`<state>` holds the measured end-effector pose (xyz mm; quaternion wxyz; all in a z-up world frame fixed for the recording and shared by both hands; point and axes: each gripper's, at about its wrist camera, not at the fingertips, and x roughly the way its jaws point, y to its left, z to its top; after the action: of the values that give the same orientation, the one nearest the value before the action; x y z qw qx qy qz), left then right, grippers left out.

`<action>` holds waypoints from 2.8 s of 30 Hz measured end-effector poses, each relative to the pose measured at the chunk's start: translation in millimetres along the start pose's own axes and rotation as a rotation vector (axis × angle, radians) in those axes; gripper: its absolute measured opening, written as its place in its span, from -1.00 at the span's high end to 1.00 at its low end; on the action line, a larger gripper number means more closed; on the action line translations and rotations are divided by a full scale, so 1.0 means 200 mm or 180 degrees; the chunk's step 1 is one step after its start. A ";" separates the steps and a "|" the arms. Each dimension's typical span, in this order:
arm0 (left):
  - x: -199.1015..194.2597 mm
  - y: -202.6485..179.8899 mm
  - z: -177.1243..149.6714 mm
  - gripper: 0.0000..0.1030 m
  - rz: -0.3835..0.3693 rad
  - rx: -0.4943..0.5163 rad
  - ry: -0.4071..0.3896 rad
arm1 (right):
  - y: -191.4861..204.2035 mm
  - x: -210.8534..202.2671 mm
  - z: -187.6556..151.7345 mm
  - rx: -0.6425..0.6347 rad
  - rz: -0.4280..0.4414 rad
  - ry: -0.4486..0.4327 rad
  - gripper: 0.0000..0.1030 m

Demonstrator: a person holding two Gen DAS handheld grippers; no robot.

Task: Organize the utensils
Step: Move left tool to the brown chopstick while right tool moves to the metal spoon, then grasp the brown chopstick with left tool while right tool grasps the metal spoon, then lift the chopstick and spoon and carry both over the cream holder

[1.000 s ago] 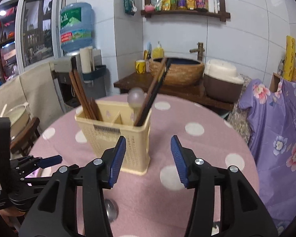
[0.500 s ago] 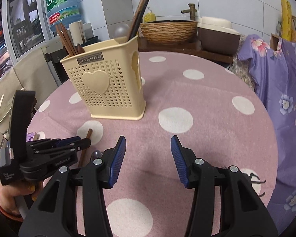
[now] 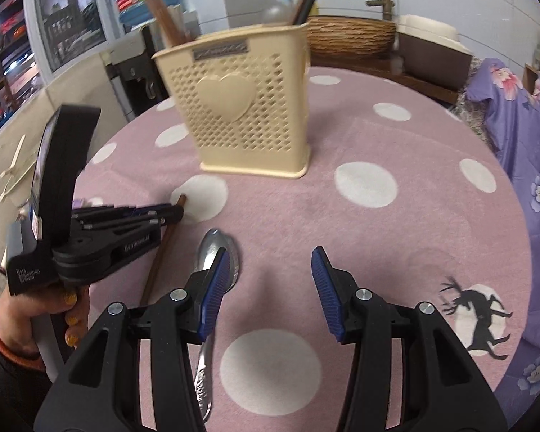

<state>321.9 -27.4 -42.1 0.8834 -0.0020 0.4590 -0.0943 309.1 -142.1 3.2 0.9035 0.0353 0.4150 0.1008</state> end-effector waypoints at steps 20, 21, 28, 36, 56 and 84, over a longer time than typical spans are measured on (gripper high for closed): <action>-0.07 0.08 -0.08 0.81 -0.0002 -0.0161 -0.0069 | 0.27 0.29 -0.04 -0.0469 -0.0142 0.0397 -0.09; -0.07 0.09 -0.08 0.81 -0.0001 -0.0159 -0.0071 | 0.27 0.29 -0.04 -0.0468 -0.0144 0.0396 -0.05; -0.07 0.09 -0.07 0.81 -0.0002 -0.0160 -0.0069 | 0.26 0.34 0.02 -0.0426 -0.0163 0.0392 0.26; -0.06 0.08 -0.06 0.82 0.0001 -0.0155 -0.0062 | 0.24 0.34 0.05 -0.0364 -0.0084 0.0372 0.26; -0.57 0.01 0.21 0.85 -0.0182 -0.0043 -0.0984 | 0.14 -0.16 0.29 -0.0141 0.0203 -0.0221 0.27; -0.99 -0.09 0.51 0.85 -0.0268 0.0193 -0.1696 | 0.13 -0.46 0.63 -0.0266 0.0226 -0.0674 0.27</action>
<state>290.6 -20.0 177.9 0.9680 -0.0194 0.2067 -0.1407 341.6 -134.3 157.1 0.9389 0.0227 0.3111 0.1456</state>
